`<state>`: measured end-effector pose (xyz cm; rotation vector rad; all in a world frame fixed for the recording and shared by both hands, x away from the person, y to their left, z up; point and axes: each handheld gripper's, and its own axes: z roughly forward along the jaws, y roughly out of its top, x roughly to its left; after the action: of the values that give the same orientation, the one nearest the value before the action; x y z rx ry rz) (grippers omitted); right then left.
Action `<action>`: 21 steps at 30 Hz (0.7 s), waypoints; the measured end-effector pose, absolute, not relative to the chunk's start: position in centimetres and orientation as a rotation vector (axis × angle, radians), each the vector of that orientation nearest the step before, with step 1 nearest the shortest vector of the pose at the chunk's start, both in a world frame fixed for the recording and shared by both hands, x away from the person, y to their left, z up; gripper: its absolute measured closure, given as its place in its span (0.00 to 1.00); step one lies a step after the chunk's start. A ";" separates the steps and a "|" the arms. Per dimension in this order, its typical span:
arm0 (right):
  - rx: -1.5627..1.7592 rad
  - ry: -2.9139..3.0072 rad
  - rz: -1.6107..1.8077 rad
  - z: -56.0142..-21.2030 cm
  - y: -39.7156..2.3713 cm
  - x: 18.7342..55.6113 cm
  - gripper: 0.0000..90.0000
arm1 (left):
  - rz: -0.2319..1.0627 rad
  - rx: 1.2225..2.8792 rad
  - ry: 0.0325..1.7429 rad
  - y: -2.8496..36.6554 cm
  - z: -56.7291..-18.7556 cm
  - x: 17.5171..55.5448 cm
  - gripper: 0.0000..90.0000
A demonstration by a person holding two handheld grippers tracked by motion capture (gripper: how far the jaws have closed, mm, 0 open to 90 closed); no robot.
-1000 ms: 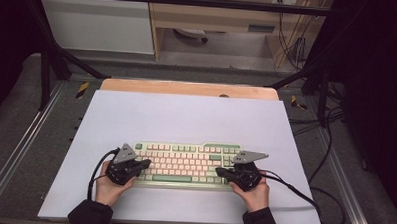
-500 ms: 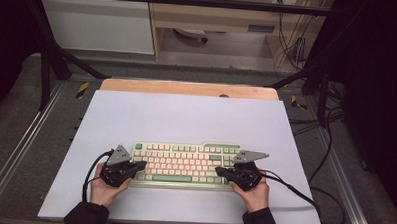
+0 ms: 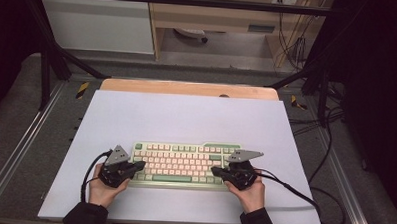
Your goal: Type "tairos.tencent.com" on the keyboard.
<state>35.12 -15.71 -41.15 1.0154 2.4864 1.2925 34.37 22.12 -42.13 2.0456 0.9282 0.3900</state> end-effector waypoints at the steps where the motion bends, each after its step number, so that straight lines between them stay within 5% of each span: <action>1: 1.022 2.489 1.287 -41.1 -15.6 35.1 1.00 | 0.390 2.046 0.928 22.1 -42.1 34.4 1.00; 21: 0.960 2.550 1.248 -41.5 -11.5 36.3 1.00 | 0.387 2.046 0.929 22.1 -42.2 34.4 1.00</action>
<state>36.25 -11.51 -41.53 0.9603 2.5501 1.2484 34.38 22.13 -42.19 2.0457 0.9286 0.3870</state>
